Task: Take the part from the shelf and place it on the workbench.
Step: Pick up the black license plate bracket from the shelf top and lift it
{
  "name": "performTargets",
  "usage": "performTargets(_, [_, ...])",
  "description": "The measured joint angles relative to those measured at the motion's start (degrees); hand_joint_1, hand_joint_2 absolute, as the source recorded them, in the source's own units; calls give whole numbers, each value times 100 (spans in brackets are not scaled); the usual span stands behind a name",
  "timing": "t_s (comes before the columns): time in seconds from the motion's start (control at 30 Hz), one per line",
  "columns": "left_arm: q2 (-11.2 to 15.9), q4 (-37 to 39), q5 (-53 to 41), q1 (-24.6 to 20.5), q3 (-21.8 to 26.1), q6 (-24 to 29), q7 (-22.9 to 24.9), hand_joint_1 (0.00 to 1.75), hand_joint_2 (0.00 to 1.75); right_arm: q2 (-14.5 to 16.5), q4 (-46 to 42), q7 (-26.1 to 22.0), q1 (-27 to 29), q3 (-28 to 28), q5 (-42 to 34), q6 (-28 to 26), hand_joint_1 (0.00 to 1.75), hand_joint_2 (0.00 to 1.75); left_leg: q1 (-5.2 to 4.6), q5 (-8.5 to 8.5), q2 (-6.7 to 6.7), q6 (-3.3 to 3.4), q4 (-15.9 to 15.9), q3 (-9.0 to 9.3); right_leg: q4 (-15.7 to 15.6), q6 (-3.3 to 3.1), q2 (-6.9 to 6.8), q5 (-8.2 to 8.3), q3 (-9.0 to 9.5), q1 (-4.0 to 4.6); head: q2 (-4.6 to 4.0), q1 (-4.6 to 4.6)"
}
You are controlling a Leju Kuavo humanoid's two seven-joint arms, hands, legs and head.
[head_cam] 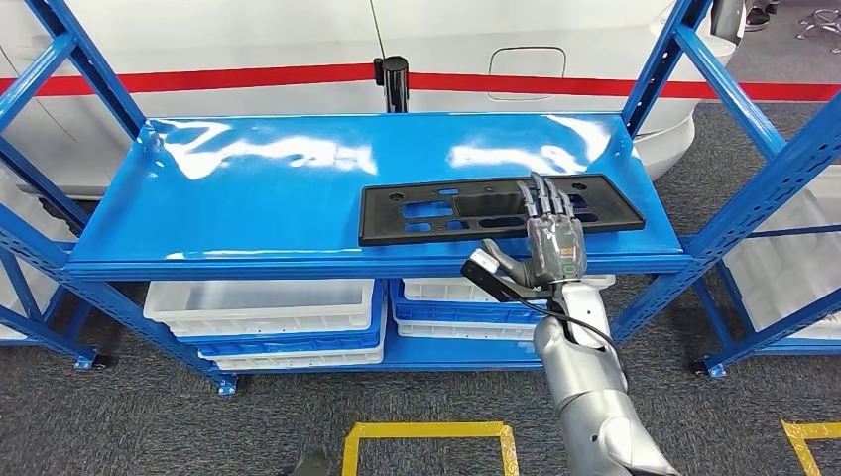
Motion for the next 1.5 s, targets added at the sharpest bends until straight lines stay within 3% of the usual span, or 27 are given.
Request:
performTargets(0.23, [0,0,2,0,-43,-22,-2,0,0,-53,7,255,-9,566,57,2,0,0,0,0,0,0,0,0,0,0,0,0,0,0,0,2])
performTargets(0.37, [-3,0,49,-3,-49,-21,-12,0,0,-90,81,414,-51,848,42,0,0,175,0,0,0,0,0,-1,0,0,0,0,0,0,0,2])
performTargets(0.4, [-4,0,65,-4,-49,-21,-14,0,0,-98,109,422,-61,926,5,0,0,175,0,0,0,0,0,-1,0,0,0,0,-1,0,0,1])
performTargets(0.53, [-11,0,102,-9,-49,-19,-13,0,0,-88,157,128,-22,1037,-285,0,0,0,0,0,-1,0,0,0,-1,0,-2,0,-1,0,0,0])
performTargets(0.73, [-33,-1,103,-41,-49,-31,9,0,0,-45,169,-282,74,766,-380,0,0,0,0,-1,-1,0,0,-1,-1,0,0,0,-1,0,0,1])
performTargets(1.43, [-38,-1,89,-72,-51,-34,-14,0,0,-50,260,-143,73,658,-172,1,0,0,0,-1,-1,0,0,-1,-1,0,0,0,-2,0,0,2])
performTargets(1.5, [-38,-1,102,-72,-51,-14,-22,0,0,-51,263,-117,74,656,-206,0,0,87,0,-1,-1,0,0,-1,-1,0,0,0,-2,0,0,2])
